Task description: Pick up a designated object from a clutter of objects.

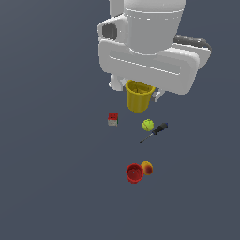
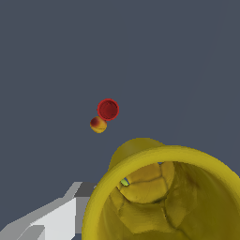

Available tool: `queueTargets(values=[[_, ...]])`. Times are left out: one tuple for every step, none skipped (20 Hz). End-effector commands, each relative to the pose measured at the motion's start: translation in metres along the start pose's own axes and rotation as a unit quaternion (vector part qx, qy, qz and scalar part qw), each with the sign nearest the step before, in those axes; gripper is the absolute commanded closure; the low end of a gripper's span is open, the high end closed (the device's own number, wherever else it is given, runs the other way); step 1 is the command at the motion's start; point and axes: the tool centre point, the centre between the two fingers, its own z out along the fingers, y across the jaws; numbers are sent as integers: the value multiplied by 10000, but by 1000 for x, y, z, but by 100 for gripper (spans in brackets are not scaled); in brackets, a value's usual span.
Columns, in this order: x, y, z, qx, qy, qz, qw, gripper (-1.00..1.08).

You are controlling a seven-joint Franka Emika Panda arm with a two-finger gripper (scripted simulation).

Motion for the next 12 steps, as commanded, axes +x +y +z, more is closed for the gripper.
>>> queueTargets(values=[[2, -6, -11, 2, 2, 2, 10000, 108], [3, -8, -14, 2, 2, 2, 10000, 108], [4, -10, -17, 2, 2, 2, 10000, 108], [4, -11, -19, 2, 2, 2, 10000, 108], [5, -13, -21, 2, 2, 2, 10000, 108], [5, -14, -23, 2, 2, 2, 10000, 108], [6, -15, -25, 2, 2, 2, 10000, 108], [6, -16, -26, 2, 2, 2, 10000, 108], [6, -17, -27, 2, 2, 2, 10000, 108], [7, -17, -28, 2, 2, 2, 10000, 108], [7, -17, -28, 2, 2, 2, 10000, 108], [7, -18, -29, 2, 2, 2, 10000, 108]])
